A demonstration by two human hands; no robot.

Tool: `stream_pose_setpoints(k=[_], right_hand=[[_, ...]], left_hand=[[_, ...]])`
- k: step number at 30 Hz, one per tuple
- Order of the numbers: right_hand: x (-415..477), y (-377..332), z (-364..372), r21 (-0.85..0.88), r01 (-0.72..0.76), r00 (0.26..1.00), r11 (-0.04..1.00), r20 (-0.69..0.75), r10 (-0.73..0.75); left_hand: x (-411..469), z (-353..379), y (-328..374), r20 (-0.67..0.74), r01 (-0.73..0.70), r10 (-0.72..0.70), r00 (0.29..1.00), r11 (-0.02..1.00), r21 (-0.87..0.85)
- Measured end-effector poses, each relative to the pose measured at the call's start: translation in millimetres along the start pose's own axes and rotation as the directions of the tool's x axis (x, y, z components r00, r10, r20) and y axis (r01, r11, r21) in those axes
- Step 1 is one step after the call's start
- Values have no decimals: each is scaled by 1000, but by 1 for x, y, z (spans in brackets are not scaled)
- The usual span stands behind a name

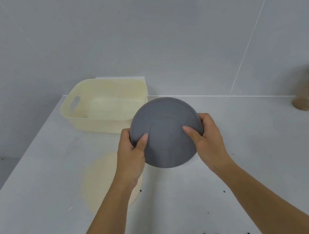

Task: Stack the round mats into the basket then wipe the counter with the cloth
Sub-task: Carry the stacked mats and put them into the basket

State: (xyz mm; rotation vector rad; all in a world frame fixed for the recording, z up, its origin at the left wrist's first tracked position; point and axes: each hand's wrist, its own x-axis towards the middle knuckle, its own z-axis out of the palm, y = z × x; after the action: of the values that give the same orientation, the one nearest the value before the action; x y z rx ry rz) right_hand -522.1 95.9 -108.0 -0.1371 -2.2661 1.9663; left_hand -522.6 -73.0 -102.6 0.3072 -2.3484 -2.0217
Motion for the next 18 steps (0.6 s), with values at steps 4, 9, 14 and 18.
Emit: stream_pose_setpoints(k=[4,9,14,18], right_hand=[[-10,-10,37,-42,-50,996,998,78,54],[-23,-10,87,-148,-169,976,974,116,187],[-30,-2,130,-346,-270,947,899,75,314],[-38,6,150,-493,-311,926,813,34,375]], left_hand=[[-7,-39,3,-85,68,-61,994,994,84],[2,-91,-9,-58,191,-184,981,968,164],[16,-128,-37,15,260,-277,961,917,302],[22,-145,-57,46,234,-300,953,822,520]])
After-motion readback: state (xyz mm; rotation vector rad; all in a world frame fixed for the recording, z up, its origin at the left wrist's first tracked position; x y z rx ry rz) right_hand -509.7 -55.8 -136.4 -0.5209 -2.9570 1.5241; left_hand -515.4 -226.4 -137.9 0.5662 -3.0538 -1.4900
